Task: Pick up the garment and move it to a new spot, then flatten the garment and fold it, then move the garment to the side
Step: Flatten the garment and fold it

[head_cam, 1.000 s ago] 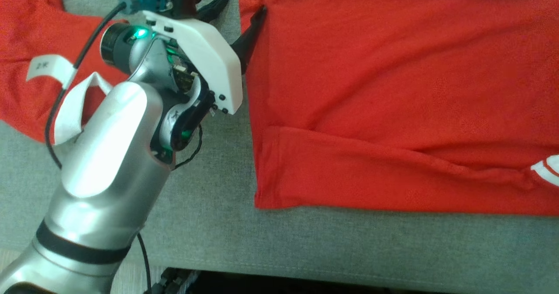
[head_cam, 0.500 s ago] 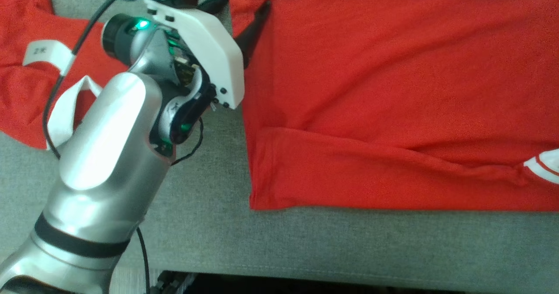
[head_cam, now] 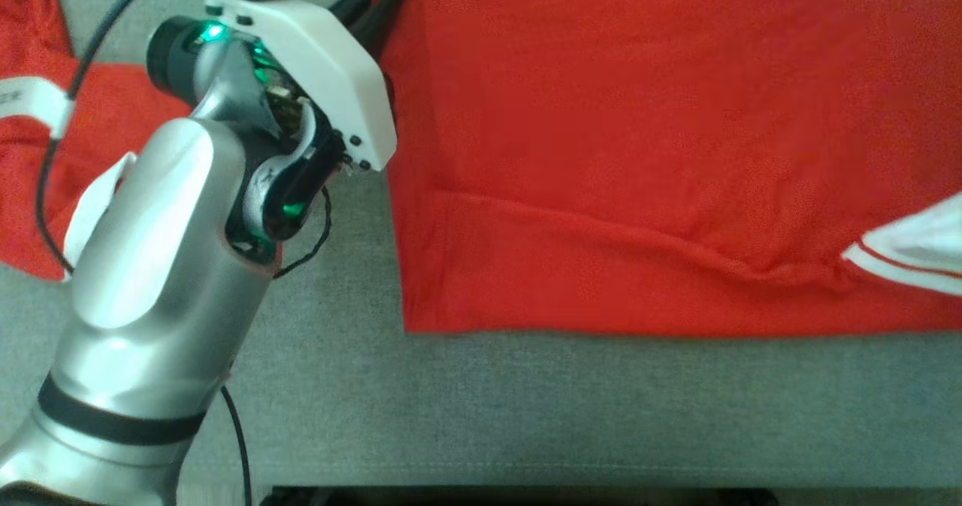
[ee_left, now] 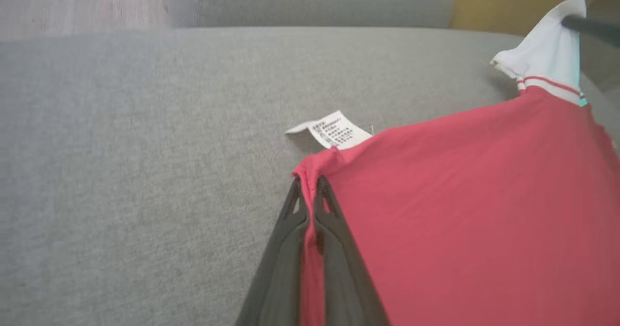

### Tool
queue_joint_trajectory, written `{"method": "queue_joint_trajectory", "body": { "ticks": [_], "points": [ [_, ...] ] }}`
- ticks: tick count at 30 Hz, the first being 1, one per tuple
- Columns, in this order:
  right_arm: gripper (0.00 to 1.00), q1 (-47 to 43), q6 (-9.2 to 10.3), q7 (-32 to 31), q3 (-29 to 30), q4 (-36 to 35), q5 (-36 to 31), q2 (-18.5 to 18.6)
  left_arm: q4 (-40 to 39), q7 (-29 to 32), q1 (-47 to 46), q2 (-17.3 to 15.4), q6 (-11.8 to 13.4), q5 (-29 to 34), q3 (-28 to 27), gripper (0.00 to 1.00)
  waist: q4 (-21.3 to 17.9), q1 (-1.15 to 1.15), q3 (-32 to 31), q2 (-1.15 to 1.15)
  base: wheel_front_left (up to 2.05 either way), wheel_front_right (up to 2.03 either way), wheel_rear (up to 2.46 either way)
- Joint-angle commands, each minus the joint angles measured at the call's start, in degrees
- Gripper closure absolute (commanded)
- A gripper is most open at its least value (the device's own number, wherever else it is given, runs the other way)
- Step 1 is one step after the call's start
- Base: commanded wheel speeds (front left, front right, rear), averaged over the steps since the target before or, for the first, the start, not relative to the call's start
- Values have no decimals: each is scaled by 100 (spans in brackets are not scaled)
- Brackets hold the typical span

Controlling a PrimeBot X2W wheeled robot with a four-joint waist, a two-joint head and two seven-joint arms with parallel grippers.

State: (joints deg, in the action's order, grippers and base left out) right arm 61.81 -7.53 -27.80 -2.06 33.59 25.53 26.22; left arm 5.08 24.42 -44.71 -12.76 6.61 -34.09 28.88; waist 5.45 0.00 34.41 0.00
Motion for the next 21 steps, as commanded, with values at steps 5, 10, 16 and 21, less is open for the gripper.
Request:
{"method": "queue_joint_trajectory", "body": {
  "ticks": [5,10,16,21],
  "points": [
    [100,-439,4,88,-208,-735,490,376,-660,-122,319,-300,82,-161,-357,100,-243,0,-265,0,0,0,0],
    [100,-1578,4,115,-248,-1533,1011,700,-1265,-157,989,-500,180,-324,-481,100,-452,0,-518,0,0,0,0],
    [100,-3528,4,-51,1,-2690,1186,645,-1982,-265,2041,-855,366,-507,-748,100,-765,0,-964,0,0,0,0],
    [100,-4363,4,-229,92,-3172,967,310,-2310,-298,2762,-929,484,-694,-811,100,-987,0,-1129,0,0,0,0]
  ]
}}
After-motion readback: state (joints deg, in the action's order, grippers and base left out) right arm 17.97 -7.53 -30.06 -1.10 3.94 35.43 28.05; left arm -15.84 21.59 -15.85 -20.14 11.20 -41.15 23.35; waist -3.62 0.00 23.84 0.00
